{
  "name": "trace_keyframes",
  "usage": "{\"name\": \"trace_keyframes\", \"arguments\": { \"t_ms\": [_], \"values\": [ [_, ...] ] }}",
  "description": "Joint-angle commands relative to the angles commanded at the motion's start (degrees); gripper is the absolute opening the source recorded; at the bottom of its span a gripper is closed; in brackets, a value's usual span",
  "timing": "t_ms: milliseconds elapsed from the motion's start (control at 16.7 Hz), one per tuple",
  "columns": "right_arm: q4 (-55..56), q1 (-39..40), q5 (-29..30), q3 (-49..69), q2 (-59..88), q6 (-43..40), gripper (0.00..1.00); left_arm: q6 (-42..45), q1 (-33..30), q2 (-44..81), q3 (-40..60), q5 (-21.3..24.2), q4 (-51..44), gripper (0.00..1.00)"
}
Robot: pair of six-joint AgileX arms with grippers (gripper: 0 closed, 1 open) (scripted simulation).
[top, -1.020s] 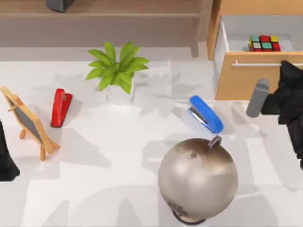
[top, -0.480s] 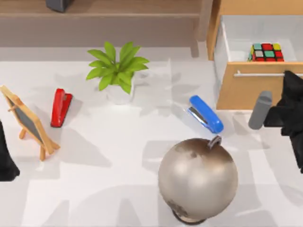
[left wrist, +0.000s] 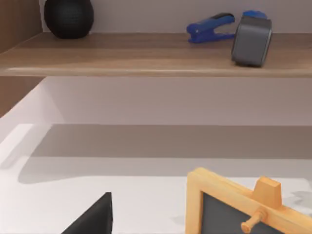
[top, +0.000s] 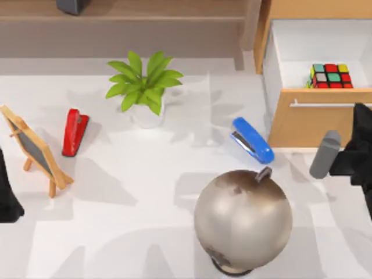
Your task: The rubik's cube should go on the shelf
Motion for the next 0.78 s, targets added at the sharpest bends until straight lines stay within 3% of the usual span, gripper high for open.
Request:
{"name": "trace_keyframes", "arguments": {
  "t_ms": [780],
  "values": [
    [0.00,0.00,0.00,0.00,0.00,0.00,0.98,0.00,0.00,0.00,0.00,0.00,0.00,1.00]
  ]
}}
